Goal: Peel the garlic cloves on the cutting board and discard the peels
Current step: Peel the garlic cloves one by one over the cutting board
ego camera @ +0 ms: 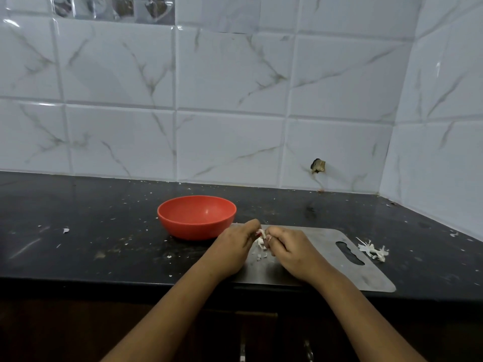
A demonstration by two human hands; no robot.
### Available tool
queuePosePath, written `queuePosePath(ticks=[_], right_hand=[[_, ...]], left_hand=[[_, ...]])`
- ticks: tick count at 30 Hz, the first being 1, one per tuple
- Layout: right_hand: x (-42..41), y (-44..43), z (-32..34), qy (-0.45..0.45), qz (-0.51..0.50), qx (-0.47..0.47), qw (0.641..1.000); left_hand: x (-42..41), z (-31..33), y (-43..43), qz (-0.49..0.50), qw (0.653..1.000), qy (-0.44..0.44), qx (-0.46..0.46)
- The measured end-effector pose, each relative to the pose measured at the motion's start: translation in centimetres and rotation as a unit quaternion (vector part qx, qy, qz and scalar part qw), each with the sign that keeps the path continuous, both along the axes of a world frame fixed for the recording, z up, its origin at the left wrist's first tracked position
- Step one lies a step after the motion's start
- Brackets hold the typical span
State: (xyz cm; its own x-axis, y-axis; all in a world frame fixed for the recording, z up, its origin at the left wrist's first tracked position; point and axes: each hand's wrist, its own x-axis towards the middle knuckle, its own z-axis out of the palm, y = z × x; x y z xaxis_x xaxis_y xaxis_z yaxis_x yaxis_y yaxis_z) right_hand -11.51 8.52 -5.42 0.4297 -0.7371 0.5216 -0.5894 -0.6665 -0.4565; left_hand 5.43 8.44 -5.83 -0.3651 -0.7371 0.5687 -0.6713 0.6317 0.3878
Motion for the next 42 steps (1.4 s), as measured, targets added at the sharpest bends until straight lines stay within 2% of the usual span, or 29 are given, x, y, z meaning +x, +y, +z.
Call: queuePosePath(ticks=[6, 10, 14, 16, 21, 26, 34, 39, 42], right_hand=[[0.2, 0.0, -0.1, -0.034, -0.015, -0.038, 0.999], [0.3, 0.0, 0.0, -0.004, -0.025, -0.063, 0.998], [0.2, -0.1, 0.2, 0.043, -0.043, -0.082, 0.995], [0.0, -0.3, 0.4, 0.038, -0.048, -0.08, 0.995], [0.2, 0.2, 1.3, -0.09, -0.025, -0.021, 0.995], [0.3, 0.8, 0.2, -0.242, 0.016, 0.078, 0.967], [0.3, 1.2, 0.0, -0.28, 0.029, 0.087, 0.956], [-0.3, 1.2, 0.1, -0.387, 0.07, 0.123, 0.911], [-0.3, 1.3, 0.2, -0.404, 0.095, 0.148, 0.897]], left_hand=[[-0.4, 0.3, 0.2, -0.017, 0.997, 0.052, 0.06], [-0.4, 0.5, 0.2, -0.034, 0.986, 0.097, 0.133], [-0.3, 0.6, 0.2, -0.062, 0.963, 0.149, 0.217], [-0.3, 0.6, 0.2, -0.075, 0.95, 0.172, 0.249], [-0.3, 0.4, 0.2, -0.073, 0.928, 0.225, 0.287], [-0.3, 0.3, 0.4, -0.058, 0.931, 0.252, 0.258], [-1.0, 0.4, 0.9, -0.049, 0.96, 0.181, 0.208], [-2.3, 1.0, 1.5, -0.098, 0.945, 0.201, 0.238], [-3.1, 0.8, 1.8, -0.114, 0.941, 0.205, 0.246]])
